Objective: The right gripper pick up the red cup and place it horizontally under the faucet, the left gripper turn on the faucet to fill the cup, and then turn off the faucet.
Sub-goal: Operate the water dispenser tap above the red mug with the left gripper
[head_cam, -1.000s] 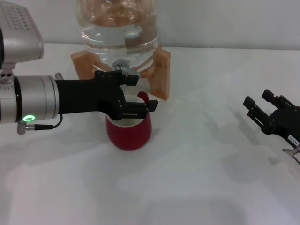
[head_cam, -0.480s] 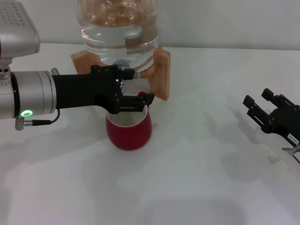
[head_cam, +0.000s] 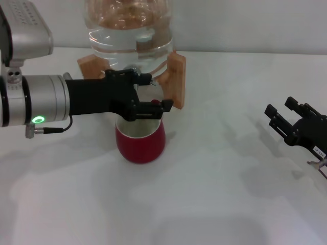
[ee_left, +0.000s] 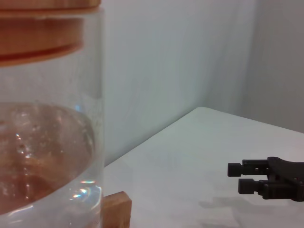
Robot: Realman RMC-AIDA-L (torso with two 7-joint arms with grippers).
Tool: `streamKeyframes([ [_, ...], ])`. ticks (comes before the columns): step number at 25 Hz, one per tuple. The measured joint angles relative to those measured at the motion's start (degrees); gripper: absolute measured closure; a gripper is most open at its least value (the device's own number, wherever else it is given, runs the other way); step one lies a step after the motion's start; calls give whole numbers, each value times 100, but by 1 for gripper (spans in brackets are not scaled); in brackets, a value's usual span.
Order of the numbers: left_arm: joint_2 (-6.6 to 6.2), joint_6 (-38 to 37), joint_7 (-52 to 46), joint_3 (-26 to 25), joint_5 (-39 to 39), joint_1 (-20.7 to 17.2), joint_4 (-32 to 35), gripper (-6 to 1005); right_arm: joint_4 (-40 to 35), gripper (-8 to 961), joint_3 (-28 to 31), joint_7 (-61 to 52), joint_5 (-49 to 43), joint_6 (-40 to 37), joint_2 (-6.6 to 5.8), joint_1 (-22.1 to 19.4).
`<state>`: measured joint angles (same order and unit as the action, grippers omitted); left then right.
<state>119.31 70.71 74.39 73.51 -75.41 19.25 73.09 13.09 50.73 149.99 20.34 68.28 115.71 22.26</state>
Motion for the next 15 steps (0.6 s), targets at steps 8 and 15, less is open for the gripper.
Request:
streamKeyframes([
  [8,5,-21,100,-1,-41,40,-47,142,1,348,-2,-5,-2,1,4,-26],
  [15,6,-151,151,-2,-60,44,-106,142,9,348,-2,-12,-2,8,4,-16],
])
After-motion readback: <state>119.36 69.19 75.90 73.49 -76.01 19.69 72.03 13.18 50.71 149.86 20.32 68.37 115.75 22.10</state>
